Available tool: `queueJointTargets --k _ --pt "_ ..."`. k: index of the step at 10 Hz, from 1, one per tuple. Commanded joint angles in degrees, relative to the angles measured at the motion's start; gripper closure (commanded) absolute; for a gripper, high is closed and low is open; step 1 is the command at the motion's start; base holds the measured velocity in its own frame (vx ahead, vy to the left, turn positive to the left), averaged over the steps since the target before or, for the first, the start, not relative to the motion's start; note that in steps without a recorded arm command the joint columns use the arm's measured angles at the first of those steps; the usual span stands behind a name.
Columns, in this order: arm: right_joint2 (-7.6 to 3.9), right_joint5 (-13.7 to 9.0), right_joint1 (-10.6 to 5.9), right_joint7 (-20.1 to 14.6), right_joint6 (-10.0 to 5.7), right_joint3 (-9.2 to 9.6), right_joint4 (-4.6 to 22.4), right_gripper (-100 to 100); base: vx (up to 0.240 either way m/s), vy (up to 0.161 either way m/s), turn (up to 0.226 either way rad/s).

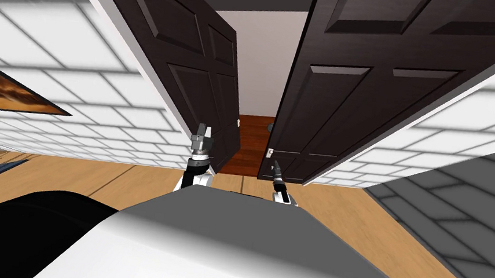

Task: Push the door open

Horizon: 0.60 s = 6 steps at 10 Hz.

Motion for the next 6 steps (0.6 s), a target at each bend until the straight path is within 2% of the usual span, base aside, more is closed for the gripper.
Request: queueJointTargets --k 1,6 --pt "0.09 -0.06 -0.06 0.11 -0.1 -0.18 0.2 -100 0.16 0.001 0.022" --pt "0.44 -0.29 -0.29 0.56 -0.48 -0.88 0.98 -100 0.197 0.006 0.032"
